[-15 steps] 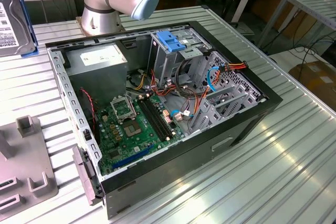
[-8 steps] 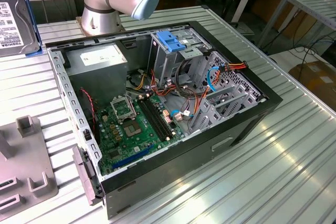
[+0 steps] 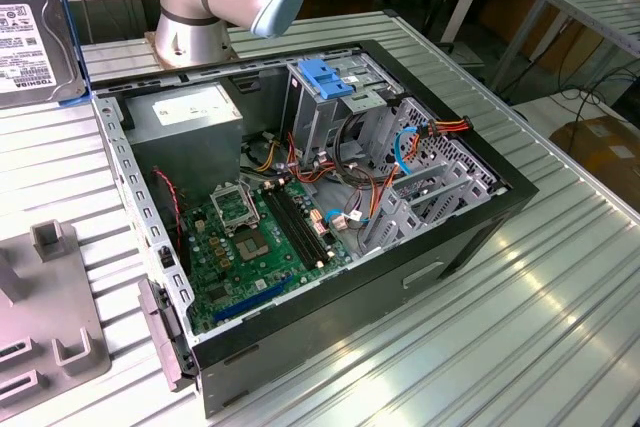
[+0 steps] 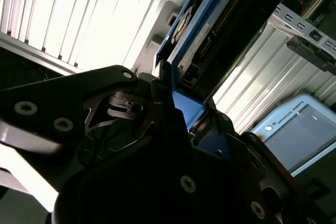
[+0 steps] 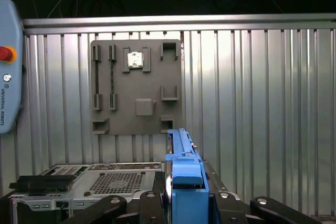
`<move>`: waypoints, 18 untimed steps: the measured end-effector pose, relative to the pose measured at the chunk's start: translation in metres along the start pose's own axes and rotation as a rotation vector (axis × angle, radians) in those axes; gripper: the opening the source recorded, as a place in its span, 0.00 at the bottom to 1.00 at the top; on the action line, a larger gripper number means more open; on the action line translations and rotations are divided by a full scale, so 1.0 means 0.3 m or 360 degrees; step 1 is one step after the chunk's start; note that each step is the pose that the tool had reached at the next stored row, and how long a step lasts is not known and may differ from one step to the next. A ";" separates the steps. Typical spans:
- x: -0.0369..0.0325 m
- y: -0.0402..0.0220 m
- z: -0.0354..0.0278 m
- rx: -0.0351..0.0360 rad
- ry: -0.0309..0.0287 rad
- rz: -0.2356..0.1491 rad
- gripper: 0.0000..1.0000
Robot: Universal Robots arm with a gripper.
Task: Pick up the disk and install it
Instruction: 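Pick up the disk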
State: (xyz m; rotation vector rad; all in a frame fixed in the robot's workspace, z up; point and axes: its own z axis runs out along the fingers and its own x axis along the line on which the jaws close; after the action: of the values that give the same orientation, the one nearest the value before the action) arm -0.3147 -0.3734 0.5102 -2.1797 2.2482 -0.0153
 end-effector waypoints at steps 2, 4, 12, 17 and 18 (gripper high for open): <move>0.000 -0.005 0.000 0.0000 0.00001 0.0000 0.37; 0.000 -0.011 0.000 0.0000 0.00002 0.0000 0.37; 0.001 -0.046 0.002 0.0000 0.00000 0.0000 0.37; 0.006 -0.064 0.003 0.0000 0.00001 0.0000 0.37; 0.007 -0.066 0.003 0.0000 0.00000 0.0000 0.37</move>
State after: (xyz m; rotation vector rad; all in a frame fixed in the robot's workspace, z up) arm -0.2950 -0.3761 0.5095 -2.1798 2.2481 -0.0153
